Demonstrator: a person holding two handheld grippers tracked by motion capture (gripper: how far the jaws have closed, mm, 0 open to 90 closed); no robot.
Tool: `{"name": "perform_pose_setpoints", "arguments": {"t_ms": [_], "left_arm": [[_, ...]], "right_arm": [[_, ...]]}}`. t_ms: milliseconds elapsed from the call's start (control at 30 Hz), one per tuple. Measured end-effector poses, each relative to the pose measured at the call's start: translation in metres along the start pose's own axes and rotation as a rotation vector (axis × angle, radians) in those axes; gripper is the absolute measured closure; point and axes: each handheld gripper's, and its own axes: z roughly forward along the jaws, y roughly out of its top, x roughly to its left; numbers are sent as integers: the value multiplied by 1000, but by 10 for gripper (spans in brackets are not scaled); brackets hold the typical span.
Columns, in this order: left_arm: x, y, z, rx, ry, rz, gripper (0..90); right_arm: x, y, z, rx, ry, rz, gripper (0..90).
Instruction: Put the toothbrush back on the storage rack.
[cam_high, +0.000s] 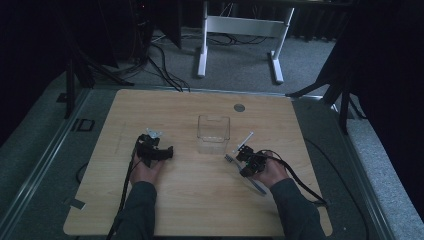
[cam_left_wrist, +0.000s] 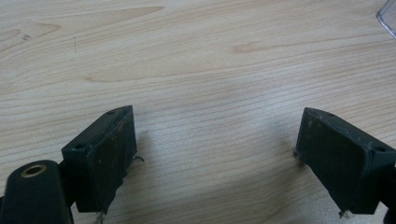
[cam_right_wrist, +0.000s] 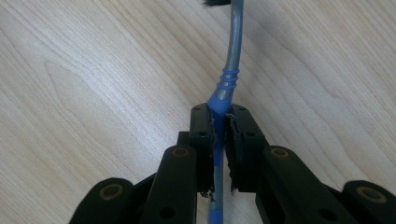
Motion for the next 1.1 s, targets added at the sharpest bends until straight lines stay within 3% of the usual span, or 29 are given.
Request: {"name": "perform_pose_setpoints", "arguments": {"t_ms": [1100], "left_arm": [[0,0,0,-1,0,-1,124]], "right_arm": [[0,0,-29,-156,-41,19,812]]}}
